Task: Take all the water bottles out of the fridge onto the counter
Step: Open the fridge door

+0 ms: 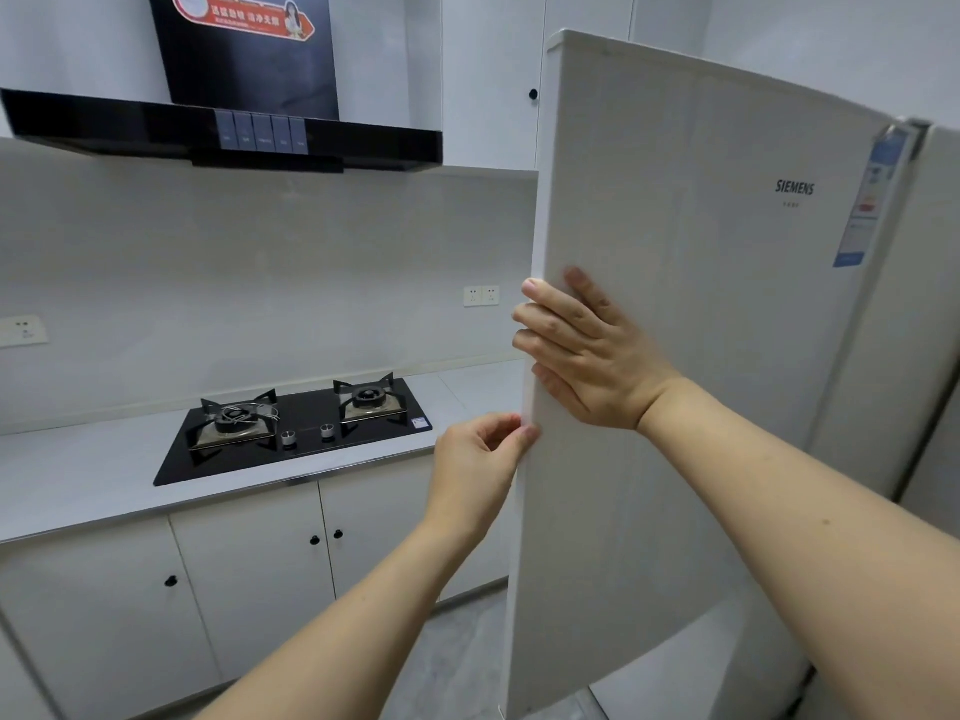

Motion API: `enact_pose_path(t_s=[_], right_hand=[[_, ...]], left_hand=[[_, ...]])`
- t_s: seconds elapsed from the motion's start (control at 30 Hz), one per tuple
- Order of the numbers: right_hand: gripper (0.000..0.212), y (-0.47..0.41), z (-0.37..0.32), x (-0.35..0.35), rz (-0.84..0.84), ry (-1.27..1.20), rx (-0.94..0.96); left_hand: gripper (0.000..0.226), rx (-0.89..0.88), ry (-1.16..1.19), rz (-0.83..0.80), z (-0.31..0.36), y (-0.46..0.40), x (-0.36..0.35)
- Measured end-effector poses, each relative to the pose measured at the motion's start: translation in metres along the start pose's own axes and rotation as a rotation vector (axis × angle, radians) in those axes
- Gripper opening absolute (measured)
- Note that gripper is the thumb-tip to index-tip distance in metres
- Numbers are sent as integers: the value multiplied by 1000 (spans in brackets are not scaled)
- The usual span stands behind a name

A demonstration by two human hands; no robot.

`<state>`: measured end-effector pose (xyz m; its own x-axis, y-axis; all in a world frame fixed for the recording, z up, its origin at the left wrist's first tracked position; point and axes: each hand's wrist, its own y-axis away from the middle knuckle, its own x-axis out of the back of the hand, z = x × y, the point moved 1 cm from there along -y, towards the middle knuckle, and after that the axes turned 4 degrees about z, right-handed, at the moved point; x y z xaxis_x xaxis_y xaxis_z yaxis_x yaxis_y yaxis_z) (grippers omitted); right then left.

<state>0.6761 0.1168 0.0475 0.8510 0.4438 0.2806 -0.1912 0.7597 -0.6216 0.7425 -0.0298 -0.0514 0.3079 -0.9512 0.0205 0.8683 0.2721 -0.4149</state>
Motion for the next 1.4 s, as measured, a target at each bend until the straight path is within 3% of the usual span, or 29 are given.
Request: enact_pose_path(t_s=[0.57,0.77,1.03,1.13,1.23,1.4], right_hand=[[35,5,-10,38,-87,4,-60],[36,-14,-21,45,-56,-19,-97],[44,-69,-52,20,-75,-145,-130],[45,-92,-71,1,-71,-160,-138],[46,-117,-87,-22,-63,-189,-173],[46,-154,-111,-67,-95,-238,-207]], left_hand=[[14,25,-60,-39,13,22,-6],[24,8,-124,53,16,19,12],[35,2,-307,197,13,-2,80],[5,15,-377,241,8,-11,116],[8,31,-420,292,2,-22,153],[32,17,-528,302,-4,-45,219]])
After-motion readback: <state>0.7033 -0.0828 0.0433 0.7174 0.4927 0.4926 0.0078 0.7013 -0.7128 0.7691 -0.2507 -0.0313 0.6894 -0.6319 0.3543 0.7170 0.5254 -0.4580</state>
